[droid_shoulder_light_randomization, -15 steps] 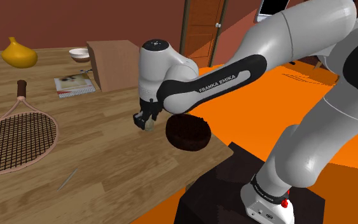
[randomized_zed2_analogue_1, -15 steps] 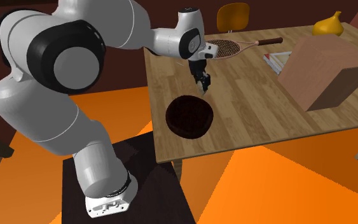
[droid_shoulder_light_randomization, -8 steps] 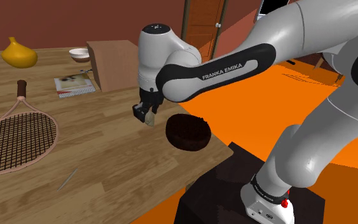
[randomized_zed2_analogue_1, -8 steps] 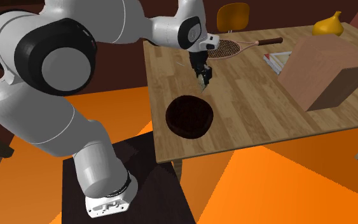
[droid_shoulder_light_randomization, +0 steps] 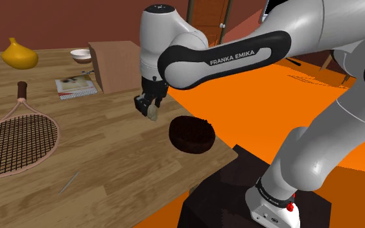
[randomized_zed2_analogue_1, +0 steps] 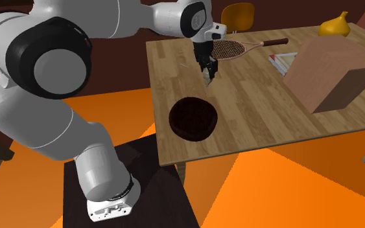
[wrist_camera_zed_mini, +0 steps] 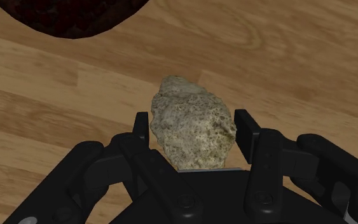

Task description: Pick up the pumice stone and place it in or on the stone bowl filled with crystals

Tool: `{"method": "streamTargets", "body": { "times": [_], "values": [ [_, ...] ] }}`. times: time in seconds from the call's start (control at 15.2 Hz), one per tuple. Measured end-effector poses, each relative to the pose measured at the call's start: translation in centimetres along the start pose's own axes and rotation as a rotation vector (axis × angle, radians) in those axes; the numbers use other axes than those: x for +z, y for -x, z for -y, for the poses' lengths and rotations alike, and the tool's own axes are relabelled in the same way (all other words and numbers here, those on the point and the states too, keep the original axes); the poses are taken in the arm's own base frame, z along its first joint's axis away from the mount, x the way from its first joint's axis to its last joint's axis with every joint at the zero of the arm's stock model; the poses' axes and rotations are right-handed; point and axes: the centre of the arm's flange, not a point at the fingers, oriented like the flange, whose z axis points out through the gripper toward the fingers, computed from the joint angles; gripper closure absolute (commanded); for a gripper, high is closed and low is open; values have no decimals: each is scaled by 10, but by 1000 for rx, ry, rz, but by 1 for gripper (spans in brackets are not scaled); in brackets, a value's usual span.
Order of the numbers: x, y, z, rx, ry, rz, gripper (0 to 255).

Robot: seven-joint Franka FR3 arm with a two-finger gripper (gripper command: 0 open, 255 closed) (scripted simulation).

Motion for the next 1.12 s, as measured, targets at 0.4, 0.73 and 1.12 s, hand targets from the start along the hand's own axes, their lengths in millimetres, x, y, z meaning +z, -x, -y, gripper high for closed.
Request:
{"method": "streamTargets", "body": {
  "times": [0.4, 0.73, 1.12],
  "values": [
    [-17, 17, -18, 0, 1, 0, 255],
    [-25, 68, -55, 0, 2, 1, 255],
    [-28, 128, -103, 1, 1, 0, 255]
  ]
}}
